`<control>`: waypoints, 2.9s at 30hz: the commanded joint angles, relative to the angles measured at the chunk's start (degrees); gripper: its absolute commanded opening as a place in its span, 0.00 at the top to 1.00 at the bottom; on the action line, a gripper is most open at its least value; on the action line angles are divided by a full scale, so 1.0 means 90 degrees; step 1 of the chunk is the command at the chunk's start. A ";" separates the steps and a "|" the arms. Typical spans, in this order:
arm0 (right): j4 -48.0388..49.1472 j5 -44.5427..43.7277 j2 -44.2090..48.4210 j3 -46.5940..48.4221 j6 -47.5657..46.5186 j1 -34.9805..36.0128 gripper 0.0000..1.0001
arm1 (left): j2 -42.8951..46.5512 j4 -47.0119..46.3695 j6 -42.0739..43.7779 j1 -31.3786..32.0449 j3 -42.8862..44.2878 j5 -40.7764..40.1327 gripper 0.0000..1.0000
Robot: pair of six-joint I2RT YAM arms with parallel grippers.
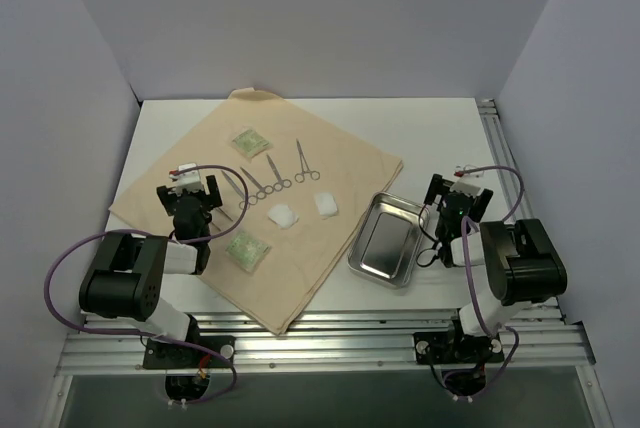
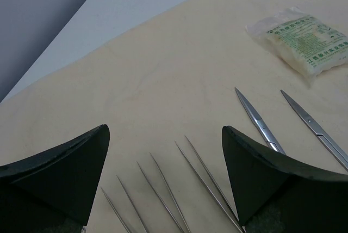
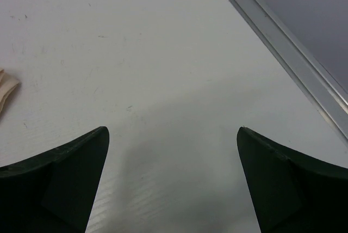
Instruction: Prepare the surgical pack
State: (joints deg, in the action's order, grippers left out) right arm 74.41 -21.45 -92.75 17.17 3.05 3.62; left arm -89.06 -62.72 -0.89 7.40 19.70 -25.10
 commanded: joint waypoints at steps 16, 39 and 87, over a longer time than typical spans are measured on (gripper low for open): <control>-0.7124 0.0783 0.2094 0.4672 0.0998 0.2204 0.18 | 0.0755 0.5604 -0.0098 -0.0753 0.3128 0.1068 0.06; -0.8708 0.0119 -0.1824 0.8425 0.1438 0.4256 0.58 | 0.0091 1.2243 0.1028 -0.2444 0.5849 0.3864 0.40; -0.7526 -0.0653 -0.0759 0.5563 0.1673 0.4491 0.62 | -0.1667 1.2242 -0.1160 -0.1808 0.5623 0.2878 0.50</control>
State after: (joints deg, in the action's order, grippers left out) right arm 7.70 -24.69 -99.96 67.09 17.54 43.53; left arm -104.03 47.40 -8.32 -8.47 69.43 2.50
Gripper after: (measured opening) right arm 0.376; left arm 0.505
